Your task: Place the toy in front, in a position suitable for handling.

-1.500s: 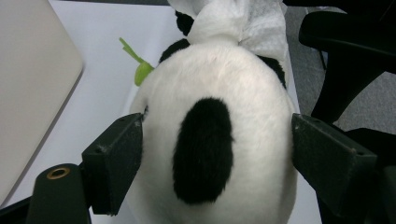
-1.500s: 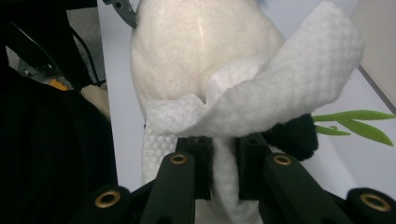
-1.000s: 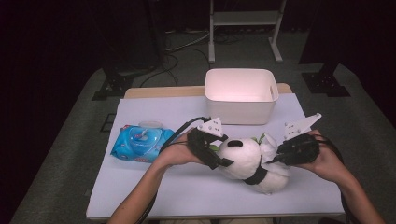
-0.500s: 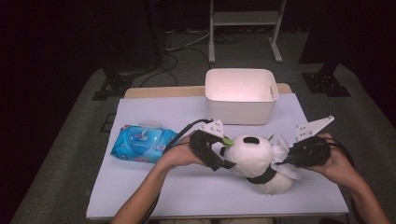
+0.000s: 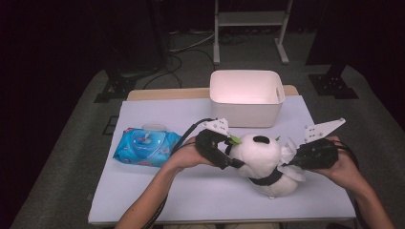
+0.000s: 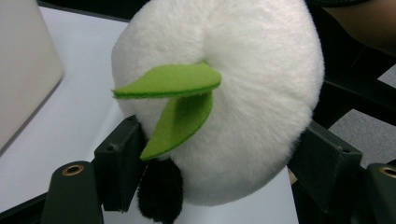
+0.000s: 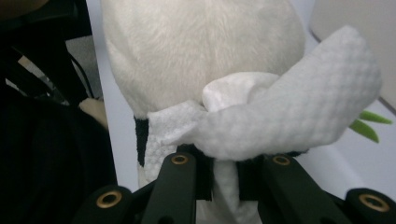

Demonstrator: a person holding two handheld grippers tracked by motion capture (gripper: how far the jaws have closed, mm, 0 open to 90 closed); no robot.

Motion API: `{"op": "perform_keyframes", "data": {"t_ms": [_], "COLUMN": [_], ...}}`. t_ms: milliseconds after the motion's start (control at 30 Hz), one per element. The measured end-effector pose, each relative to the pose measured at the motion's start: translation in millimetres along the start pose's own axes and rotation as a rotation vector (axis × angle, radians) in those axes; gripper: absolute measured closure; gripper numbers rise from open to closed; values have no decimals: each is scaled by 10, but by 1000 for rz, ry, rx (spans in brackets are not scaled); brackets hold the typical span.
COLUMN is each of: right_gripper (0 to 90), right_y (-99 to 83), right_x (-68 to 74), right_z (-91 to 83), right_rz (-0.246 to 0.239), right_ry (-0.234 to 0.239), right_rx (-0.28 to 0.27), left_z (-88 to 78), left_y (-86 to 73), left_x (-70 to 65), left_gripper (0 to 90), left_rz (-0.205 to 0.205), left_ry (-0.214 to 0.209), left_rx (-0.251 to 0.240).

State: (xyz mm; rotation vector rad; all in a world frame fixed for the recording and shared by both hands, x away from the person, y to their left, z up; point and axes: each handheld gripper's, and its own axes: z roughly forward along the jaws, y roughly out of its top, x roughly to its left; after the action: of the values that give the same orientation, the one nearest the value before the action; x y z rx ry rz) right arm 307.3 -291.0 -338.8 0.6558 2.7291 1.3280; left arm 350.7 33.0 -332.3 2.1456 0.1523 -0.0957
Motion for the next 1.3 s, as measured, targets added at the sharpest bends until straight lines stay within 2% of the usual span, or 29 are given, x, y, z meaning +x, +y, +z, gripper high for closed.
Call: {"op": "perform_keyframes", "data": {"t_ms": [167, 333, 467, 500, 667, 933, 1067, 1167, 1233, 1300], "right_gripper": [800, 800, 800, 800, 800, 801, 800, 800, 800, 800], "right_y": [91, 211, 258, 261, 256, 271, 362, 475, 573, 648], "right_x": [-19, -17, -18, -26, -39, -10, 36, 78, 123, 142], "right_z": [154, 391, 611, 629, 535, 257, 157, 82, 66, 53], "right_rz": [-10, -22, -26, -26, -22, -29, -49, -72, -99, -108], "right_ry": [30, 78, 118, 124, 111, 84, 74, 85, 57, 67], "right_rx": [-33, -34, -14, -16, -17, -40, -46, -74, -48, -52], "left_z": [-220, -450, -535, -538, -518, -426, -386, -332, -298, -271], "left_y": [57, 93, 48, 28, -18, 50, 83, 113, 137, 153], "left_x": [-21, -74, -88, -86, -62, -81, -89, -105, -109, -107], "left_gripper": [246, 246, 246, 246, 245, 244, 244, 244, 243, 243], "left_rz": [12, 29, 37, 27, 18, 43, 47, 51, 48, 49], "left_ry": [41, 82, 110, 109, 98, 77, 70, 65, 74, 67], "left_rx": [-6, -9, 25, 12, -12, 19, 34, 41, 47, 46]}}
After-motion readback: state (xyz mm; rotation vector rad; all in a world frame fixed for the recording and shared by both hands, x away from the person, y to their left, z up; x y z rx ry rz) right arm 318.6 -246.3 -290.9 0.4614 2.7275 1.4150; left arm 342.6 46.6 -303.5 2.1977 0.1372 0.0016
